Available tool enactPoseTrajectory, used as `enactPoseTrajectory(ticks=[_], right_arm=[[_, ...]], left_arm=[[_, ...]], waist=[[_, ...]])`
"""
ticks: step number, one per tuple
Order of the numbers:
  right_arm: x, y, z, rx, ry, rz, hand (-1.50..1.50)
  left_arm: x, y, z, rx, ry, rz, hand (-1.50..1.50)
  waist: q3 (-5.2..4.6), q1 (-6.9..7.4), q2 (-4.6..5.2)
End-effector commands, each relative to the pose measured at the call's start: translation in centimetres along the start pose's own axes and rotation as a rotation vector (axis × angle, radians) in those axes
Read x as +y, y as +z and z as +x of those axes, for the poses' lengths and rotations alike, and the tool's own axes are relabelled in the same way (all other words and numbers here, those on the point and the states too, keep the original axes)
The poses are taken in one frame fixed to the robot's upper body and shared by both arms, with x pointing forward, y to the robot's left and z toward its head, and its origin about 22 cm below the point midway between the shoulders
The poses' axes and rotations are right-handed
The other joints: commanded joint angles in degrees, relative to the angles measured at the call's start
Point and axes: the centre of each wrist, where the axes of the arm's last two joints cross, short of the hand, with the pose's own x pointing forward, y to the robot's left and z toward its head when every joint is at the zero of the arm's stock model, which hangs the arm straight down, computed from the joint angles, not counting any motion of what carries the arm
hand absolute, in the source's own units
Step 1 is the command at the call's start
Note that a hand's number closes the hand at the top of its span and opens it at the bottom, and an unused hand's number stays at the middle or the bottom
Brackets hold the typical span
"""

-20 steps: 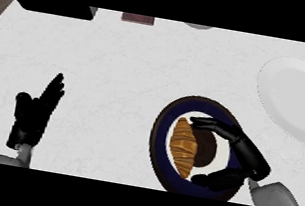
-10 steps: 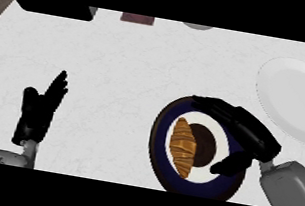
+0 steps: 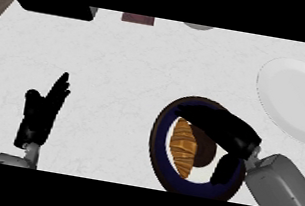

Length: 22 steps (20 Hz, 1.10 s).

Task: Pick the croissant from the plate and place it in the plate

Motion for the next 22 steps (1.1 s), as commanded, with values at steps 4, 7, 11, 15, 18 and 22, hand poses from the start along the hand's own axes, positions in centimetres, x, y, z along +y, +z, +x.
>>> enactPoseTrajectory(ticks=[4,7,11,15,18,22], right_arm=[[0.6,-2.3,-1.1,0.065,0.017,0.072,-1.50],[1.0,-1.9,-1.0,0.066,0.029,0.102,-1.50],[1.2,-3.3,1.8,0.048,0.040,0.089,-1.50],[3.1,-4.1,-0.4,0.069,0.036,0.103,-1.50],[3.2,-5.0,-0.6,0.054,0.021,0.118,-1.50],[4.6,-4.9,0.7,0.064,0.014,0.123,-1.50]], left_arm=[[1.4,-0.6,-2.0,0.008,-0.011,0.001,0.00],[1.9,0.0,-1.0,0.006,-0.013,-0.015,0.00],[-0.4,-2.5,0.7,0.006,0.002,0.011,0.00],[1.3,0.2,-1.4,-0.009,-0.011,-0.008,0.00],[1.6,-0.6,-1.1,0.003,-0.007,-0.016,0.00],[0.1,-1.7,-1.2,0.026,-0.001,-0.008,0.00]], waist=[[0.03,0.02,0.14],[0.03,-0.05,0.08],[0.02,-0.32,0.08],[0.04,0.05,0.08],[0.04,0.02,0.12],[0.03,-0.26,0.09]])
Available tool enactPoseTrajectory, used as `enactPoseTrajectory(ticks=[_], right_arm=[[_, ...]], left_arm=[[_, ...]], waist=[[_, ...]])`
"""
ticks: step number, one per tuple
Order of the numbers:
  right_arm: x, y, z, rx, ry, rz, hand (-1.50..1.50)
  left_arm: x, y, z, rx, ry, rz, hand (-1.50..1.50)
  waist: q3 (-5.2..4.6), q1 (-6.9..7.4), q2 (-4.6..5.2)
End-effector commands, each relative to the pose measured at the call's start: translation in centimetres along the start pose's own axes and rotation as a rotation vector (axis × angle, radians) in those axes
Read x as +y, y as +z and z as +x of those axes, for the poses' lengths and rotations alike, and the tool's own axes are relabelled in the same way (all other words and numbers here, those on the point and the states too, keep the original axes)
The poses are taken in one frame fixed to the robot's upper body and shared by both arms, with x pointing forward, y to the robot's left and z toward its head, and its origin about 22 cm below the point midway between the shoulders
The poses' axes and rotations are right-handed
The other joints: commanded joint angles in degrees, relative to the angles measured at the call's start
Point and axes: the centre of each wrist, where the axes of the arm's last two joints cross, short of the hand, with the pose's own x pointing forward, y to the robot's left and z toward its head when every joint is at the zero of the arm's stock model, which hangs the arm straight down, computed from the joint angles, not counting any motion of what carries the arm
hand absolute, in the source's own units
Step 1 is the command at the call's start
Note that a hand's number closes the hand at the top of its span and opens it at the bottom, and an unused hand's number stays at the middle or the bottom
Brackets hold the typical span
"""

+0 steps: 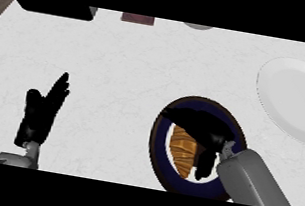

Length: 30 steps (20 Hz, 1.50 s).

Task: Pick the croissant from the plate and place it in the plate

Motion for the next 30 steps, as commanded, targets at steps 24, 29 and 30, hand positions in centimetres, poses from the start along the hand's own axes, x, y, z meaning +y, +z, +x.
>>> enactPoseTrajectory(ticks=[24,29,30], right_arm=[[-4.8,2.2,-8.2,0.550,-0.135,-0.518,1.50],[-8.7,2.7,-9.0,0.827,-0.173,-0.810,1.50],[-9.5,2.9,-9.2,0.845,-0.140,-0.843,1.50]], left_arm=[[0.4,-0.1,1.4,-0.032,0.013,0.012,0.00],[0.3,-0.4,1.9,-0.023,0.001,-0.017,0.00],[-0.6,0.1,0.8,-0.020,-0.005,-0.018,0.00]], waist=[[0.08,0.01,0.53],[0.07,1.65,0.63],[0.03,1.49,0.53]])
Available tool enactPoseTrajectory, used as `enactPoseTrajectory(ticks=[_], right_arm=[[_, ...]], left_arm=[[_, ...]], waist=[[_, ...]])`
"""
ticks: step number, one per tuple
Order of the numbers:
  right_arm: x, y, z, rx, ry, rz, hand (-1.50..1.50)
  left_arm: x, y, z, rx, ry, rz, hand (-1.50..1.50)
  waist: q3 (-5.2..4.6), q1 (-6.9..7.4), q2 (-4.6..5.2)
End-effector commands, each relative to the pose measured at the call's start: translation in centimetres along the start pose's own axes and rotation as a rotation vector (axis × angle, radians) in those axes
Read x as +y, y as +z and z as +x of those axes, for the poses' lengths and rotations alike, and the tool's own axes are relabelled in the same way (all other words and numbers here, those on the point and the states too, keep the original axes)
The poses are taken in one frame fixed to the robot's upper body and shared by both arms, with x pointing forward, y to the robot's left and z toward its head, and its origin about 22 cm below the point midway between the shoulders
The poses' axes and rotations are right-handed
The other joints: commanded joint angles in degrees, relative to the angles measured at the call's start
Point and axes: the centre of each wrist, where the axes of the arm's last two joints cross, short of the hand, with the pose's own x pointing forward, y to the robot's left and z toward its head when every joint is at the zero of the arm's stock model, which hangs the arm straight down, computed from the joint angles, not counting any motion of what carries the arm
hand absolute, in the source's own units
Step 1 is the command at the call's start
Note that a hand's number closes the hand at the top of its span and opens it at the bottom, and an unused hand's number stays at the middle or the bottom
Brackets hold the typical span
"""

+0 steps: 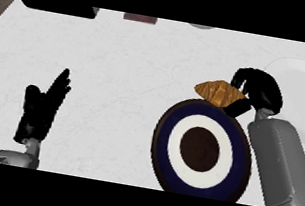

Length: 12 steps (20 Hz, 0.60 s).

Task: Pick the croissant from the plate and place it in the plate

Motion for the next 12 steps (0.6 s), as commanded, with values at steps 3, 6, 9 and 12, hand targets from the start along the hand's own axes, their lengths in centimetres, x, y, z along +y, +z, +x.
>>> enactPoseTrajectory(ticks=[3,6,9,12], right_arm=[[-4.3,-2.5,1.9,0.142,-0.060,-0.288,1.50],[-7.4,-2.7,1.0,0.189,-0.071,-0.515,1.50],[-7.9,-2.6,1.8,0.229,-0.044,-0.616,1.50],[-8.6,-3.4,-0.8,0.322,-0.054,-0.616,1.50]], left_arm=[[-1.8,0.3,-0.3,0.004,0.011,-0.013,0.00],[1.2,-0.5,1.2,0.001,-0.012,-0.001,0.00],[0.4,0.1,-0.8,0.007,-0.008,0.014,0.00],[-0.2,-0.3,-1.2,0.009,-0.004,0.008,0.00]], waist=[[-0.04,0.17,-0.35],[-0.02,0.11,-0.37],[-0.08,-0.38,-0.55],[-0.06,-0.46,-0.45]])
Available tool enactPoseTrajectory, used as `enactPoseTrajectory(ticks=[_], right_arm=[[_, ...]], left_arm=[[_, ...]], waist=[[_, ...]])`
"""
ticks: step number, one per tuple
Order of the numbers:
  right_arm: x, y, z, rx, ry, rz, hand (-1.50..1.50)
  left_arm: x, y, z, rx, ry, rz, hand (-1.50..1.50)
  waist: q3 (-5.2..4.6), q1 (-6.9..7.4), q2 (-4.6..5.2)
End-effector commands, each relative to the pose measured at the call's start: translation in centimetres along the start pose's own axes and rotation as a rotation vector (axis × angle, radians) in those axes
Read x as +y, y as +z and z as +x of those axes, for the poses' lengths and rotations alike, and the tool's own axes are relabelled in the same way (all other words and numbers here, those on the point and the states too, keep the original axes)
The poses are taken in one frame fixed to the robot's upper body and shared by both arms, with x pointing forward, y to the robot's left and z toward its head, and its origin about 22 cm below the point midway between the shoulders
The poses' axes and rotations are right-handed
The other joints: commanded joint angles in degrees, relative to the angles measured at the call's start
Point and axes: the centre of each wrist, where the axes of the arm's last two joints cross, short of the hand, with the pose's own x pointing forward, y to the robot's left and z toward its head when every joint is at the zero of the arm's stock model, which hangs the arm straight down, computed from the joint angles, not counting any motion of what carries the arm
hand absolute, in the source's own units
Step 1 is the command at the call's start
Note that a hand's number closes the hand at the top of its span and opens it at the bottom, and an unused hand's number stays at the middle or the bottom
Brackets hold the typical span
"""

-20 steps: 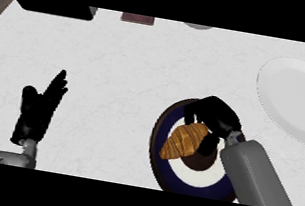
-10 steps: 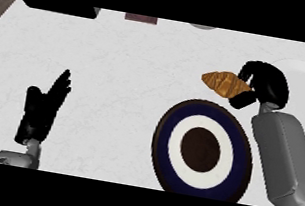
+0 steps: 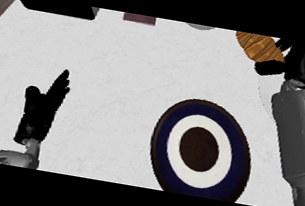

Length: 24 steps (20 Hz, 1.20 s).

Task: Pick the croissant from the plate and place it in the plate

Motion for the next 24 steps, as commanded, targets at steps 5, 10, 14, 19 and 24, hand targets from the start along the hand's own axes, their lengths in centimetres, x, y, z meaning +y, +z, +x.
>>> enactPoseTrajectory(ticks=[5,10,14,19,24], right_arm=[[-1.6,-2.6,-3.6,0.177,0.005,-0.086,1.50],[-1.6,-4.6,-6.8,0.222,0.022,-0.067,1.50],[-2.8,-5.7,-11.1,0.255,0.020,-0.038,1.50],[-2.5,-6.0,-13.5,0.315,0.059,0.042,1.50],[-0.4,-4.0,-16.7,0.335,0.017,0.223,1.50]], left_arm=[[0.1,0.4,-0.4,0.007,-0.007,-0.001,0.00],[-0.6,-0.2,1.3,0.001,0.007,-0.009,0.00],[-1.3,0.2,-0.1,-0.011,0.002,-0.006,0.00],[-0.1,0.2,-0.3,-0.013,0.007,-0.028,0.00],[-1.8,-0.9,0.7,-0.015,-0.007,-0.021,0.00]], waist=[[0.02,-0.30,-0.12],[0.05,0.23,0.09],[0.08,0.50,0.26],[0.11,1.31,0.59],[0.18,1.08,0.84]])
